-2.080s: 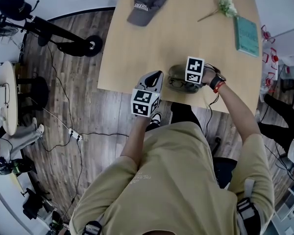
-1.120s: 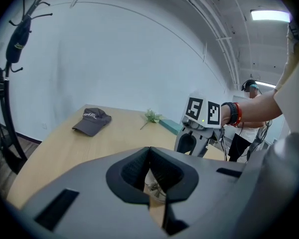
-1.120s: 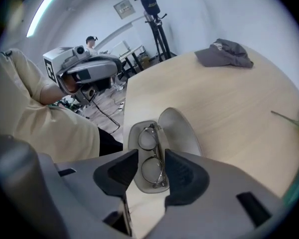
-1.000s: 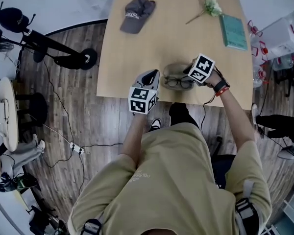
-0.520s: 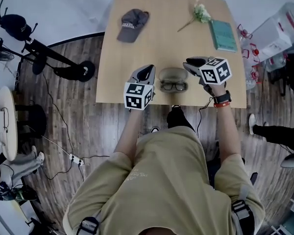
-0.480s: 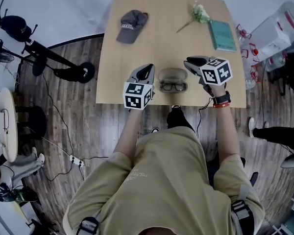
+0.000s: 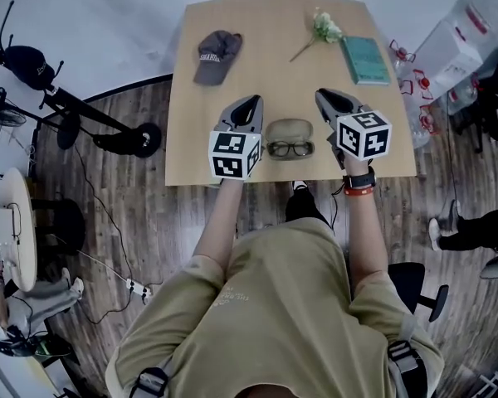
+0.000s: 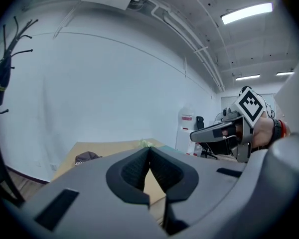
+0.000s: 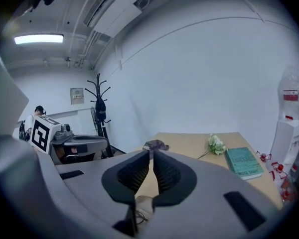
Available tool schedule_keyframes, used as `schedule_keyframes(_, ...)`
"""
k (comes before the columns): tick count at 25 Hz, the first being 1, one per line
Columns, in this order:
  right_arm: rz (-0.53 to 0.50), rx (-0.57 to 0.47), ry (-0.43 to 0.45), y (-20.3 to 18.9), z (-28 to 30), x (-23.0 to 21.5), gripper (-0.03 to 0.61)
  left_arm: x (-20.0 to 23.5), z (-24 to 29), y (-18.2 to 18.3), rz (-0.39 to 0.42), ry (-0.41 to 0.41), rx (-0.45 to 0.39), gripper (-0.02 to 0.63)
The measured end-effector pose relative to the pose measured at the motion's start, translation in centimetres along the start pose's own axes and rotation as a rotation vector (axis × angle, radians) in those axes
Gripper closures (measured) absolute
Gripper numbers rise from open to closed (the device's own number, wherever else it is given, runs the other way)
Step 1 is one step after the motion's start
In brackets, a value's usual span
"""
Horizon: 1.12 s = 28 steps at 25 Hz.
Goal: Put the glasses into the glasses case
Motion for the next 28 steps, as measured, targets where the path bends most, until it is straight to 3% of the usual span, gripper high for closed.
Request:
schedule_keyframes(13,0.059,-0.157,-0.165,-0.4,-3.3,1.8,0.563,-1.7,-2.2,1.3,0.027,0.041,-0.066,0.591)
schedule_keyframes(28,0.031,-0.191,-0.176,-2.1,-5.2,6.0,0.563,-3.2,-6.1,-0.2,0.055,0.064,-0.103,0.591)
Point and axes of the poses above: the fingertips, and each gripper's own axes: z forward along the fingers, x to its left, y out of its top, the point moved 3 cm from there along -z, backward along the fingers, and after that the axes turned 12 degrees about x, right-handed, at the moved point
